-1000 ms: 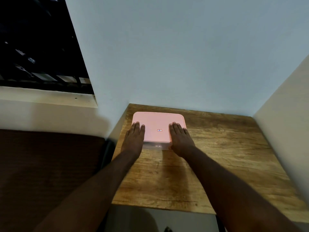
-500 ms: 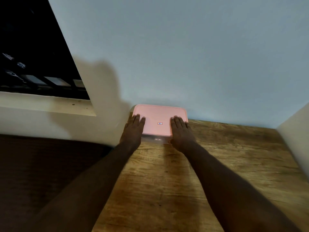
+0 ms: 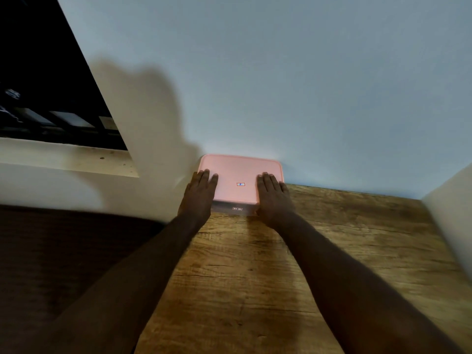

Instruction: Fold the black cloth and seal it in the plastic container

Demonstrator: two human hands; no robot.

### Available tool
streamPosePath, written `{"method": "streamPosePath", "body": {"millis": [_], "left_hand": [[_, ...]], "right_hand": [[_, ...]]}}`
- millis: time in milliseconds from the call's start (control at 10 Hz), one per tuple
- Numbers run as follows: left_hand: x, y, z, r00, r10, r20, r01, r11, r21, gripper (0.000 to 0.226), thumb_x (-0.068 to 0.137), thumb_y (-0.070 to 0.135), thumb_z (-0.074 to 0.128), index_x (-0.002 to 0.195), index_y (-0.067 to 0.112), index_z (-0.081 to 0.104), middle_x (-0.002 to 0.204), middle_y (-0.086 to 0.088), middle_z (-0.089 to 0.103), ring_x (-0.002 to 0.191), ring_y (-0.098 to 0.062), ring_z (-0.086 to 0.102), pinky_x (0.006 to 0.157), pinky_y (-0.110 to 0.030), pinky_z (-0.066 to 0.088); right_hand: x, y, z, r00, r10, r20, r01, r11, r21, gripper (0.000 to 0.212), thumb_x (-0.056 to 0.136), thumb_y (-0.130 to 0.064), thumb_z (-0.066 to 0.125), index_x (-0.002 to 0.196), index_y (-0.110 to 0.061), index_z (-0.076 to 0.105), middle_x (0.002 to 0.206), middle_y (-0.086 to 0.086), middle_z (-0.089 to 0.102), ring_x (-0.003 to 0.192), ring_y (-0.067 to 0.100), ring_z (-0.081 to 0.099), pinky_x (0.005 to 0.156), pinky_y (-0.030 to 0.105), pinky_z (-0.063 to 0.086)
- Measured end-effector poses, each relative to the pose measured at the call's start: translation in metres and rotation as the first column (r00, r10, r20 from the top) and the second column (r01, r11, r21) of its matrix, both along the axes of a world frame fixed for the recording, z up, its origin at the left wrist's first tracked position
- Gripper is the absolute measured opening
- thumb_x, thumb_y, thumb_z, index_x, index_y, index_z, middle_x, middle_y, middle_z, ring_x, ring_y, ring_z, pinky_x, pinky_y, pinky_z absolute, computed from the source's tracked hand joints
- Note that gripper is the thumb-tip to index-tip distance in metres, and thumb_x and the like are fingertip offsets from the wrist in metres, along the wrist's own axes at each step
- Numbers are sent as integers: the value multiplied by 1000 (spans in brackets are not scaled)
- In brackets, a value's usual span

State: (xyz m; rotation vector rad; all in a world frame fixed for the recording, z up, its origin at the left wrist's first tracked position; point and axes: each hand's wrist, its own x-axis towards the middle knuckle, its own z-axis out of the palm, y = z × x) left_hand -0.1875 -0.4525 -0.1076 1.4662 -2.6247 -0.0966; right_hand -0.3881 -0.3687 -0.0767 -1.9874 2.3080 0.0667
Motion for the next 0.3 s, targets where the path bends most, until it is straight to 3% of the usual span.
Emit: {"method": "streamPosePath", "body": {"millis": [200,300], "left_hand": [[1,4,9,998,-14,59,14,1000,6,89,84,6,63,153,11,7,161,-16,6,148,-34,7,118,-48,17],[-1,10,24,989,-28,147,30,1000,-10,96,87,25,64,152,7,-5,161,-16,-3,149,-32,-3,118,-52,7]], "right_hand": [[-1,4,4,999,17,44,-18,1000,20,105,88,-38,67,155,-8,-8,165,13,-7,152,27,-7,121,44,-2],[2,11,14,993,46,113,-45,999,-12,110,86,-47,65,154,-9,-12,165,10,-9,151,25,-11,122,43,-6]]}}
